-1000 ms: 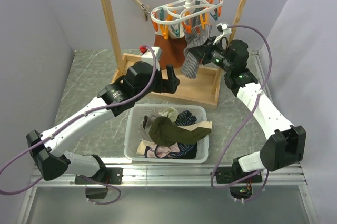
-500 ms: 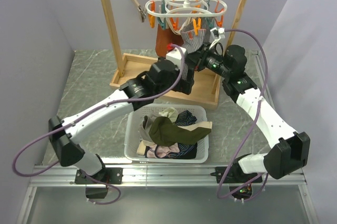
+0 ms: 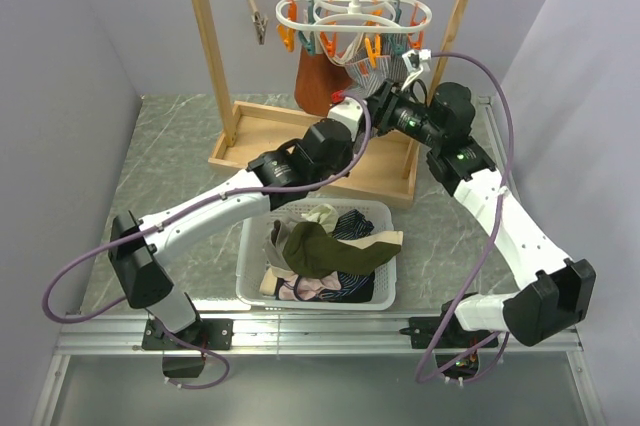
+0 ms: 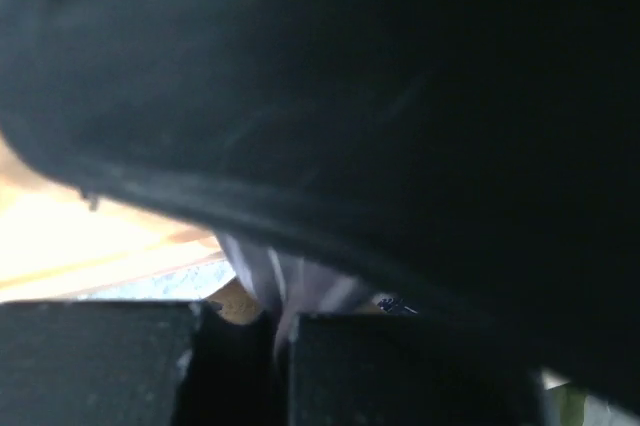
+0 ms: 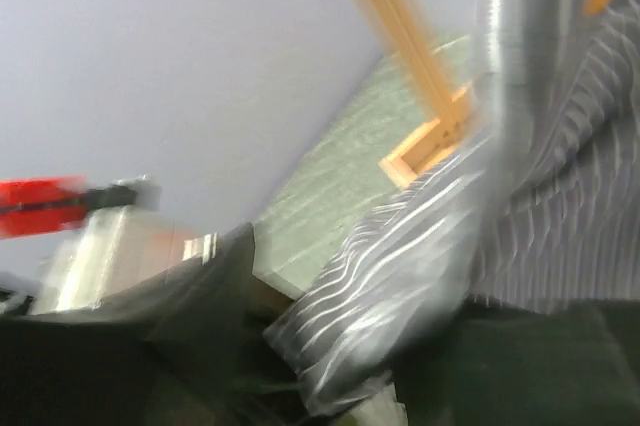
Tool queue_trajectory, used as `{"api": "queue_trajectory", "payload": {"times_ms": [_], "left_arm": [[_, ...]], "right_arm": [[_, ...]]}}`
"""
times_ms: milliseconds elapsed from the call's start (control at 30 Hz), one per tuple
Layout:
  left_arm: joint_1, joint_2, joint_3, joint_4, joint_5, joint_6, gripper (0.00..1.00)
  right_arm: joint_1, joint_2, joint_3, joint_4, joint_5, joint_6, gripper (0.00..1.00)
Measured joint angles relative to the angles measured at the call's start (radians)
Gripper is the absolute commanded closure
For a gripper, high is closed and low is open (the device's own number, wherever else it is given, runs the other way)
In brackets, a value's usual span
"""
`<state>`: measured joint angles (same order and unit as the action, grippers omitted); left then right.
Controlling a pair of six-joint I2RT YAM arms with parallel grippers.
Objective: Remove the underwear clipped to the hanger
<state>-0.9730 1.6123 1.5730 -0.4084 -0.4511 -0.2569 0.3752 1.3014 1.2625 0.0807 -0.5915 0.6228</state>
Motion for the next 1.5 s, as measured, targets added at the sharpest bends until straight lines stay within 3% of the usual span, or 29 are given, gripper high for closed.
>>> {"api": "queue_trajectory", "payload": {"times_ms": [67,100,267,500,767,1033,1233,1333,1433,1467,1500], "left_arm": [[-0.008,-0.014,-0.012,0.025,-0.002,-0.003,1.0],[-0.011,-0.026,-0.021,0.031,-0.002,-0.003,1.0],[-0.024,-0.072,-0.07,0.049,-0.001,-0.027,1.0],[-0.034,-0.085,-0.121,0.066,0.01,-0.058,1.0],[-0.055,-0.085,-0.133,0.06,0.017,-0.074,1.0],[-0.064,-0.085,-0.132,0.06,0.017,-0.073,1.0],[-0.066,-0.085,-0.121,0.058,0.018,-0.07,1.0],[-0.066,-0.085,-0.113,0.059,0.019,-0.07,1.0],[-0.067,-0.085,-0.111,0.059,0.019,-0.07,1.0],[-0.068,-0.085,-0.11,0.059,0.02,-0.07,1.0],[-0.068,-0.085,-0.11,0.059,0.02,-0.069,1.0]], "right_arm": [[-0.002,-0.005,0.003,-0.026,0.032,-0.008,0.08],[-0.004,-0.009,0.006,-0.042,0.053,-0.01,0.03],[-0.002,-0.053,0.04,-0.147,0.199,-0.07,0.01],[-0.002,-0.023,0.298,-0.301,0.346,-0.195,0.0],[-0.002,0.127,0.528,-0.36,0.364,-0.254,0.0],[0.016,0.28,0.62,-0.443,0.397,-0.286,0.02],[0.051,0.345,0.709,-0.482,0.45,-0.33,0.12],[0.073,0.362,0.743,-0.486,0.488,-0.347,0.23],[0.089,0.373,0.761,-0.486,0.525,-0.361,0.53],[0.091,0.378,0.767,-0.486,0.535,-0.365,0.7],[0.092,0.382,0.769,-0.486,0.545,-0.368,0.77]]}}
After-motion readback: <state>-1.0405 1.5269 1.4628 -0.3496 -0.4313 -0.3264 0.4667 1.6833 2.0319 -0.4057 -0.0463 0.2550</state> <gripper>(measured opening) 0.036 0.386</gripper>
